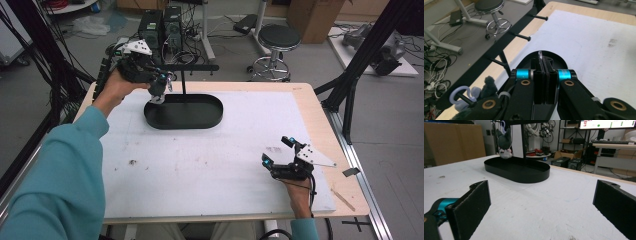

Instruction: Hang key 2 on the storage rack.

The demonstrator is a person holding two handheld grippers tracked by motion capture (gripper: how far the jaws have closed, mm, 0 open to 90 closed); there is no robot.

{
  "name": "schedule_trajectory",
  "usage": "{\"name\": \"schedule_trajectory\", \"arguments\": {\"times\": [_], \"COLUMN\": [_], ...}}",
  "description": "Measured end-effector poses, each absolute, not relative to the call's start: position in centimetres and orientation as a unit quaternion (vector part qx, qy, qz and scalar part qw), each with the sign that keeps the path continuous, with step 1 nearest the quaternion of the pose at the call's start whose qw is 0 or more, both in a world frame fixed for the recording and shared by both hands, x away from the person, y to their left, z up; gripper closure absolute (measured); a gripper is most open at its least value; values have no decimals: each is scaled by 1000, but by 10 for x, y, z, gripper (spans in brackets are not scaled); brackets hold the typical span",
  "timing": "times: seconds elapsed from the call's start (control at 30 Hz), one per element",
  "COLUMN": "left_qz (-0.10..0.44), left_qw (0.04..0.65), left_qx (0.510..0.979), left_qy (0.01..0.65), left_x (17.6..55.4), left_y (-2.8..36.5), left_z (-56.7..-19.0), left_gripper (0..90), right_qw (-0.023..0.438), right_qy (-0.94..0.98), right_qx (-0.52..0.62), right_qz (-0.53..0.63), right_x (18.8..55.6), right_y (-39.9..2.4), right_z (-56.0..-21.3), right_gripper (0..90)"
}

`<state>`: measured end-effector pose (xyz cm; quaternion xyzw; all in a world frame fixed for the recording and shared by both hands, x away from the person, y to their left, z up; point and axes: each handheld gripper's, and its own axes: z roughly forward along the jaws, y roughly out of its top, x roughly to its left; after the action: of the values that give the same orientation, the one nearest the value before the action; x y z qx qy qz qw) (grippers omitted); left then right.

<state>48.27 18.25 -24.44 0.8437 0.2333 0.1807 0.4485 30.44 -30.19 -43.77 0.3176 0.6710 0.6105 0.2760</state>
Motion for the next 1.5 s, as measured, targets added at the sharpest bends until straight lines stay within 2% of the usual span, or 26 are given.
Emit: {"name": "schedule_trajectory", "arguments": {"times": [0.63, 1.5], "left_qz": [179, 175], "left_qw": [416, 409], "left_qx": [855, 853], "left_qy": [255, 272], "left_x": [511, 524], "left_y": [179, 177], "left_z": [-253, -263], "left_gripper": [883, 883], "right_qw": [281, 295], "right_qy": [673, 665], "right_qx": [326, 319], "right_qz": [602, 607], "right_x": [303, 300], "right_y": [-304, -305], "right_z": [-452, -454], "right_gripper": [6, 6]}}
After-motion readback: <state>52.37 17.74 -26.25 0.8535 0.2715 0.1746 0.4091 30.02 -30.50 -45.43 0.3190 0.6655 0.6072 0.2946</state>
